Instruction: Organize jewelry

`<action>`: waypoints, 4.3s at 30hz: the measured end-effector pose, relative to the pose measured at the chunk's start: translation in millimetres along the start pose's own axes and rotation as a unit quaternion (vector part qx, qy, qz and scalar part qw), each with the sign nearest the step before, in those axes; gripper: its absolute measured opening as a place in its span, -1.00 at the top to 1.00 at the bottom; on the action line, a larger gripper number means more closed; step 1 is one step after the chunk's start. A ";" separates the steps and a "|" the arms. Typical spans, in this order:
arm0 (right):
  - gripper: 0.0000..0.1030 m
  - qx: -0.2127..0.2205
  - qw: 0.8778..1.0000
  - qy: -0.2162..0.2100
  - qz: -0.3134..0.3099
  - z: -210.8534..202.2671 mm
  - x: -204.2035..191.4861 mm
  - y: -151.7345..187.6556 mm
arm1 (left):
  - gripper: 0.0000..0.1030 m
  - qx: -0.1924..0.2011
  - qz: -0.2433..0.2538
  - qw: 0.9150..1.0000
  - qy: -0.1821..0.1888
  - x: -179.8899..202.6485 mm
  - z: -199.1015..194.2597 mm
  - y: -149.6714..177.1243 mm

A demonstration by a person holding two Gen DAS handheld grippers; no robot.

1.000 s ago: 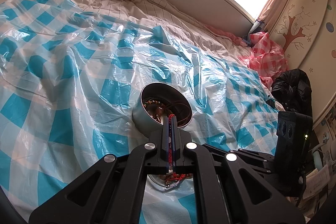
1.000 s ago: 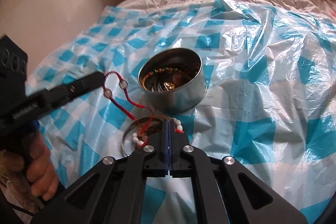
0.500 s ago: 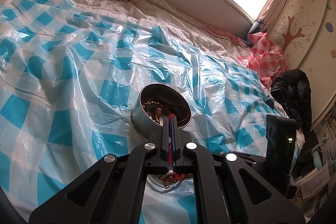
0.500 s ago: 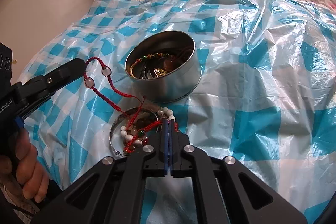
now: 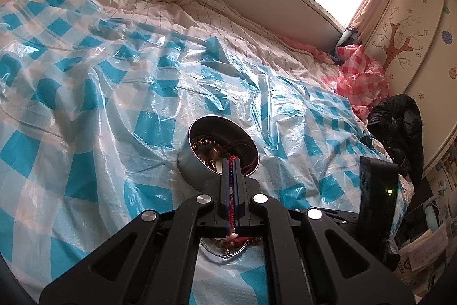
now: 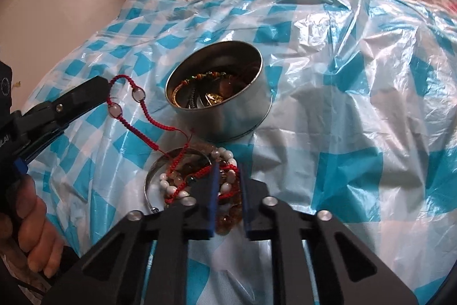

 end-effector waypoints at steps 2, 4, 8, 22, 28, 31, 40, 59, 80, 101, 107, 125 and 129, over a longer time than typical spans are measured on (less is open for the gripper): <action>0.91 0.010 1.000 -0.002 0.001 -5.2 -0.1 -1.5 | 0.96 0.000 0.000 1.000 0.000 0.2 -0.1 0.7; 0.91 0.022 1.000 -0.017 0.011 -10.7 1.4 -4.5 | 0.97 0.000 0.001 1.000 0.001 0.2 -0.1 0.7; 0.92 0.052 0.996 -0.055 0.038 -25.9 4.9 -11.8 | 0.97 0.000 0.000 1.000 0.001 0.4 -0.3 0.8; 0.92 0.117 0.987 -0.090 0.057 -55.5 6.4 -29.1 | 0.96 0.019 0.022 1.000 0.009 14.2 -4.6 -7.9; 0.92 0.148 0.982 -0.093 0.065 -66.9 11.0 -37.6 | 0.96 0.021 0.048 0.999 0.004 24.4 0.9 -12.0; 0.92 0.158 0.980 -0.095 0.070 -71.1 14.6 -41.5 | 0.97 0.026 0.054 0.998 0.001 26.7 2.2 -15.0; 0.91 0.184 0.974 -0.101 0.079 -75.7 15.6 -62.9 | 0.96 0.040 0.053 0.998 0.004 33.8 8.8 -30.5; 0.91 0.204 0.969 -0.096 0.105 -60.5 28.4 -83.9 | 0.96 0.042 0.028 0.999 0.010 23.9 30.6 -43.3; 0.91 0.179 0.975 -0.086 0.099 -28.4 21.9 -87.3 | 0.96 0.015 0.030 0.999 -0.016 11.9 57.2 -33.1; 0.91 0.153 0.981 -0.074 0.090 -9.9 16.4 -84.1 | 0.89 -0.018 0.046 0.997 -0.051 8.7 75.0 -21.9; 0.91 0.137 0.986 -0.060 0.078 -1.0 12.5 -81.3 | 0.39 -0.001 0.046 0.996 -0.074 4.8 67.9 -25.9; 0.27 0.120 0.991 0.051 0.015 14.6 6.1 -74.4 | -0.33 0.025 0.013 0.991 -0.129 -19.8 56.9 -34.9; 0.00 0.129 0.990 0.057 0.027 9.1 12.8 -76.0 | -0.35 0.024 0.011 0.990 -0.138 -22.9 57.5 -34.0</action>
Point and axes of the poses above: each gripper's, at about its wrist camera, not at the fingertips, and z roughly the way its jaws point, x to its right, y to its underside, the point moved 4 cm from there along z, roughly the way its jaws point, and after that the axes turned 5 degrees about x, right-handed, at the moved point
